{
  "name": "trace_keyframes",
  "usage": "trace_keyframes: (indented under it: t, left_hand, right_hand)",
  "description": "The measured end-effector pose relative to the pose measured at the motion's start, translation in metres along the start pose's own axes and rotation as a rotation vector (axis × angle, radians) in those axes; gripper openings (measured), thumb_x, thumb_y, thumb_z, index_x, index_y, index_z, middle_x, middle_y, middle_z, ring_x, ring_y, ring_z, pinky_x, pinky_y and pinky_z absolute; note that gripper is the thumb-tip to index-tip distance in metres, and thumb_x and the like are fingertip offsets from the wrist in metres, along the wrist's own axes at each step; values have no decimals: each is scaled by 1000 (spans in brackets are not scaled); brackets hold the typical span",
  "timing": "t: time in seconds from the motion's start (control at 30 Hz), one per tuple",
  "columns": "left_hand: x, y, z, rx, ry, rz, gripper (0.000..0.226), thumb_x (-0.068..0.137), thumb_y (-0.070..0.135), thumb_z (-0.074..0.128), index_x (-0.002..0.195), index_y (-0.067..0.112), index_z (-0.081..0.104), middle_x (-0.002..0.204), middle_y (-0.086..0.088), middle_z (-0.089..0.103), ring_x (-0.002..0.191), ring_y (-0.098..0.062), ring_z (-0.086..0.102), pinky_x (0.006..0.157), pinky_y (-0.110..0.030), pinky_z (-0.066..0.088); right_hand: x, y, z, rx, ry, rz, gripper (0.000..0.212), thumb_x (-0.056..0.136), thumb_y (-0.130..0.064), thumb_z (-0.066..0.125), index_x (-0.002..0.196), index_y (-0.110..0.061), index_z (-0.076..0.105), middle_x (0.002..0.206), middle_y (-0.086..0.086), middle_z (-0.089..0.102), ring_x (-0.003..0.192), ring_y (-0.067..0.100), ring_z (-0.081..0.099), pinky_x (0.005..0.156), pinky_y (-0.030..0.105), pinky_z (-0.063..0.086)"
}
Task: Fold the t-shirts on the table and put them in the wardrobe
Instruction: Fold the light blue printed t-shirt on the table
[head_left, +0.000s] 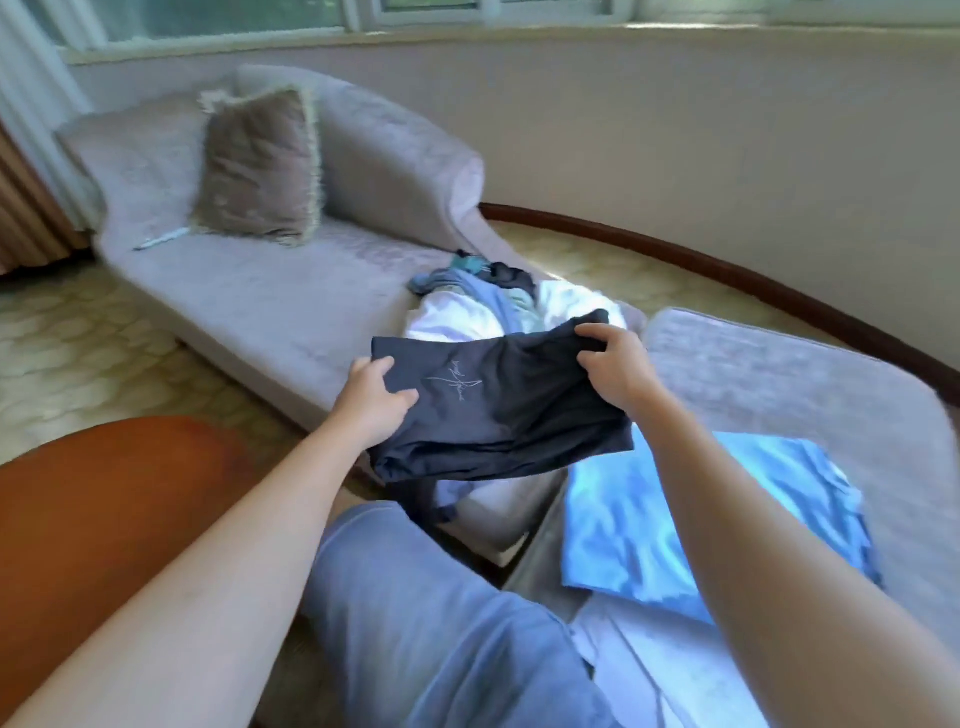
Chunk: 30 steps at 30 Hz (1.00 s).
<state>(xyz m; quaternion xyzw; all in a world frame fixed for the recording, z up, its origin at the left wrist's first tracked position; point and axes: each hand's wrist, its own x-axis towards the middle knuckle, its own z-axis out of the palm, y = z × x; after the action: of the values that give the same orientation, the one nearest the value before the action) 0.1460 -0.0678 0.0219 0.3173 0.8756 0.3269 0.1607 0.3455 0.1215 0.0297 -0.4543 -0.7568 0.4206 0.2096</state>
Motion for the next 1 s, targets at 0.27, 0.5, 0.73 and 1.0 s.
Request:
trace_keyframes:
  t: [0.27, 0.5, 0.73, 1.0]
  left_hand:
    - [-24, 89, 146, 20, -329, 174, 68, 93, 17, 62, 151, 8, 29, 157, -10, 22, 143, -22, 29, 113, -27, 25]
    - [-38, 69, 178, 205, -458, 165, 61, 83, 14, 63, 141, 11, 44, 145, -17, 34, 136, -29, 37, 107, -27, 30]
    - [16, 10, 88, 295, -163, 34, 53, 94, 29, 55, 143, 15, 42, 145, -10, 34, 130, -32, 43, 106, -38, 37]
    - [71, -77, -13, 350, 55, -174, 56, 97, 36, 51, 148, 20, 35, 150, -7, 33, 135, -31, 35, 107, -41, 36]
  right_hand:
    - [-46, 123, -141, -146, 233, 208, 45, 94, -6, 49, 137, -20, 56, 136, 13, 54, 118, 31, 54, 83, 26, 41]
    - [-71, 195, -152, -483, -35, 615, 59, 93, -38, 58, 146, -20, 41, 152, 20, 27, 139, 37, 26, 114, 41, 28]
    - [22, 85, -25, -484, 27, 227, 47, 91, -30, 55, 136, -18, 52, 145, 17, 43, 131, 35, 41, 109, 41, 35]
    - [120, -23, 168, -324, -203, -3, 62, 99, -31, 47, 152, -10, 25, 148, 20, 36, 129, 36, 44, 100, 37, 37]
